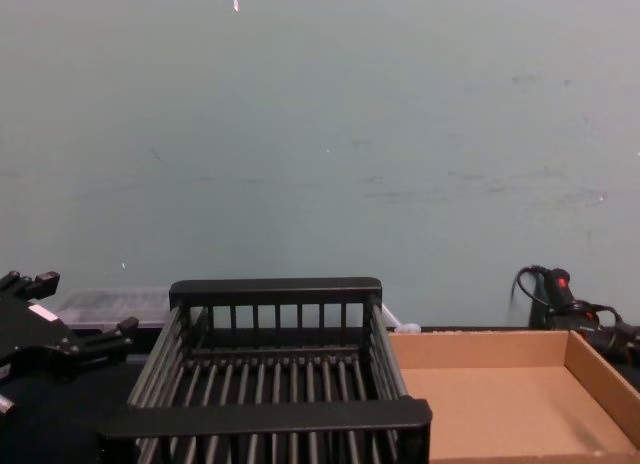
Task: Pick up the white tape and place it into the black box , Pick up the silver tape and place it into the brown box.
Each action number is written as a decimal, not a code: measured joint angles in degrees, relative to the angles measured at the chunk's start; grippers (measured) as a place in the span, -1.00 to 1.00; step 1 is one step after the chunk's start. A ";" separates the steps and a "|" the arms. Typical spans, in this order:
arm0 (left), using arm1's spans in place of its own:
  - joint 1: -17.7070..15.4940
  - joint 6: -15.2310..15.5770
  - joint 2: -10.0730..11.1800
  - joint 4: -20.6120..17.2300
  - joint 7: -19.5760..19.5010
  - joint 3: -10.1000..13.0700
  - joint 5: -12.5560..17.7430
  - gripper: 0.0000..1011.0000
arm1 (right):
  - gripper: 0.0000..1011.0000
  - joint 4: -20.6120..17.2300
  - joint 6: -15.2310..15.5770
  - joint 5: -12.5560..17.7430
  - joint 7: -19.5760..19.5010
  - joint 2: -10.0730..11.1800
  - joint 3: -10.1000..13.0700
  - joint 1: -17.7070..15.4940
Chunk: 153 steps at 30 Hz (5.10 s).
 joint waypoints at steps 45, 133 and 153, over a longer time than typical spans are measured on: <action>0.00 0.00 0.00 0.00 0.00 0.00 0.00 0.98 | 0.98 -0.82 0.63 0.03 0.71 -0.07 0.94 -0.29; 0.00 0.00 0.00 0.00 0.00 0.00 0.00 0.98 | 0.98 -17.91 28.37 9.06 20.54 5.79 14.06 -19.00; 0.00 0.00 0.00 0.00 0.00 0.00 0.00 0.98 | 0.98 -16.84 29.33 6.92 21.57 4.44 14.22 -18.64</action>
